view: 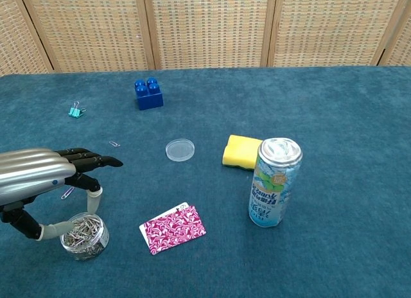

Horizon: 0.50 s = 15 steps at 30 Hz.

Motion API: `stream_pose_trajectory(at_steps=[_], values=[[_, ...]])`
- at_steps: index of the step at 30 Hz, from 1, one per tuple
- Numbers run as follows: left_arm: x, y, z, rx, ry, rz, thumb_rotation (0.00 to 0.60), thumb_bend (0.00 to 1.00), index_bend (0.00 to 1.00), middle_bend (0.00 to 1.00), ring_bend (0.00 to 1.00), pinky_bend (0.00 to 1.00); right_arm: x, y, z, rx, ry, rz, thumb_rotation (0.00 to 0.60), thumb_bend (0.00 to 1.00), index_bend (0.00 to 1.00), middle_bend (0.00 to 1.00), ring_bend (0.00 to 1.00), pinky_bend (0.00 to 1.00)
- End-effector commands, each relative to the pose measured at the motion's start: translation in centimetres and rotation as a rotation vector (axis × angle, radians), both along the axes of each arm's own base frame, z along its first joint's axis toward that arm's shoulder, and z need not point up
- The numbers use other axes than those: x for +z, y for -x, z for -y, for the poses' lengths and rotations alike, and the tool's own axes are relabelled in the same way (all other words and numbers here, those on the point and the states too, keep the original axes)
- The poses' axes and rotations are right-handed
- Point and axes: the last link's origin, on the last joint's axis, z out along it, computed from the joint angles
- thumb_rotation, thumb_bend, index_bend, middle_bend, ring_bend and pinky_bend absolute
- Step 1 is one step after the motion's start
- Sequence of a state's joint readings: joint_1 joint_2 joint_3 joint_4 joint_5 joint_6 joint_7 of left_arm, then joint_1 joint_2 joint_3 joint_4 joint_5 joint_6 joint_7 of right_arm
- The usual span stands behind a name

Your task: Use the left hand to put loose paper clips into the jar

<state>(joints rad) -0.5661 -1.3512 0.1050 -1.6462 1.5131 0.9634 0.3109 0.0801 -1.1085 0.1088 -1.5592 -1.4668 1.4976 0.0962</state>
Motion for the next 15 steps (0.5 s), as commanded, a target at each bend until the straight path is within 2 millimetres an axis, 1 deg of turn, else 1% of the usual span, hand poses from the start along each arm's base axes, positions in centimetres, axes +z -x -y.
stream_pose_trajectory(at_steps=[1, 4, 6, 7, 8, 9, 10, 11, 12, 13, 15], values=[[0.2, -0.1, 0.0, 0.003, -0.005, 0.013, 0.6, 0.38, 0.42, 0.0, 0.0, 0.0, 0.0, 0.0, 0.0, 0.0, 0.0, 0.0, 0.6, 0.0, 0.06, 0.0, 0.0, 0.0], [1.1, -0.3, -0.2, 0.008, -0.033, 0.05, 0.6, 0.38, 0.4, 0.0, 0.0, 0.0, 0.0, 0.0, 0.0, 0.001, 0.001, 0.001, 0.6, 0.0, 0.06, 0.0, 0.0, 0.0], [2.4, -0.5, -0.5, 0.018, -0.075, 0.091, 0.6, 0.32, 0.35, 0.0, 0.0, 0.0, 0.0, 0.0, 0.0, 0.002, 0.0, 0.001, 0.6, 0.0, 0.06, 0.0, 0.0, 0.0], [3.1, -0.5, -0.7, 0.027, -0.099, 0.114, 0.6, 0.26, 0.28, 0.0, 0.0, 0.0, 0.0, 0.0, 0.0, 0.002, 0.0, 0.001, 0.6, 0.0, 0.06, 0.0, 0.0, 0.0], [4.2, -0.5, -0.9, 0.033, -0.15, 0.143, 0.6, 0.19, 0.18, 0.0, 0.0, 0.0, 0.0, -0.1, 0.0, 0.003, 0.0, 0.002, 0.6, 0.0, 0.06, 0.0, 0.0, 0.0], [6.2, 0.1, -1.3, 0.044, -0.263, 0.171, 0.6, 0.15, 0.12, 0.0, 0.0, 0.0, 0.0, -0.1, -0.1, 0.004, 0.0, 0.001, 0.6, 0.0, 0.06, 0.0, 0.0, 0.0], [7.2, 0.5, -1.2, 0.068, -0.319, 0.184, 0.6, 0.08, 0.04, 0.0, 0.0, 0.0, 0.0, -0.1, -0.1, 0.004, -0.001, 0.001, 0.6, 0.0, 0.06, 0.0, 0.0, 0.0], [7.8, 0.8, -1.0, 0.089, -0.351, 0.191, 0.6, 0.04, 0.01, 0.0, 0.0, 0.0, 0.0, -0.1, 0.0, 0.003, -0.002, 0.0, 0.6, 0.0, 0.06, 0.0, 0.0, 0.0], [8.2, 0.9, -0.9, 0.103, -0.37, 0.195, 0.6, 0.03, 0.0, 0.0, 0.0, 0.0, -0.1, -0.1, 0.0, 0.003, -0.003, 0.0, 0.6, 0.0, 0.06, 0.0, 0.0, 0.0], [9.0, 1.2, -0.7, 0.135, -0.407, 0.205, 0.6, 0.01, 0.0, 0.0, 0.0, 0.0, -0.1, -0.1, 0.0, 0.003, -0.006, -0.001, 0.6, 0.0, 0.06, 0.0, 0.0, 0.0], [10.1, 1.6, -0.3, 0.178, -0.453, 0.219, 0.6, 0.0, 0.0, 0.0, 0.0, 0.0, -0.2, -0.1, 0.0, 0.004, -0.009, -0.001, 0.6, 0.0, 0.06, 0.0, 0.0, 0.0]])
